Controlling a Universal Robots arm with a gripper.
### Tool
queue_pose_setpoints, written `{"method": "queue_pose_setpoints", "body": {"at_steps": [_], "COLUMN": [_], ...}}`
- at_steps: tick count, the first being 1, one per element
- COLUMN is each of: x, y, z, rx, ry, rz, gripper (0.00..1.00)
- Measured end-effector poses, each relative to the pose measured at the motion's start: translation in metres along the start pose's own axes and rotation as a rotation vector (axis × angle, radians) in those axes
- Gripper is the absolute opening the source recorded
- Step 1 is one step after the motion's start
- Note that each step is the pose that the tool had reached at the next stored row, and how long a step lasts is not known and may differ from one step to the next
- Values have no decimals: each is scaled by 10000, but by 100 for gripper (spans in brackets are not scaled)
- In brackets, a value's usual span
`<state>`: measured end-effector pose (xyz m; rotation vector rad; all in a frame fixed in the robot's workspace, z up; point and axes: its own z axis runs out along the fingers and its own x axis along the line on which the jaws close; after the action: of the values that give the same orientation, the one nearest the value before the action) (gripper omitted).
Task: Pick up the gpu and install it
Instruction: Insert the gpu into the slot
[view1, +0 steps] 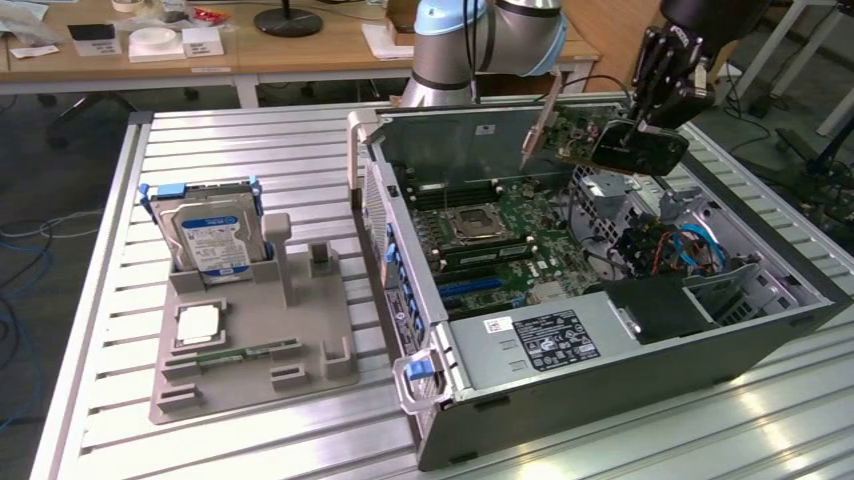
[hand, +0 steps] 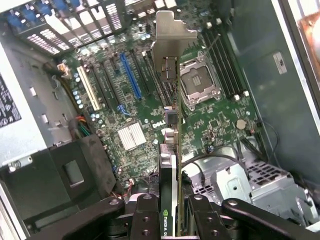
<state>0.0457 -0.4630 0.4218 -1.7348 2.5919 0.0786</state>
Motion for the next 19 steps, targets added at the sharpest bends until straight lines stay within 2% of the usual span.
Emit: {"method": "queue_pose_setpoints", "body": {"at_steps": [19], "x": [1], "y": [0], "z": [8], "rx": [-142], "ry": [91], "rz": [-3077], "gripper": [27]}}
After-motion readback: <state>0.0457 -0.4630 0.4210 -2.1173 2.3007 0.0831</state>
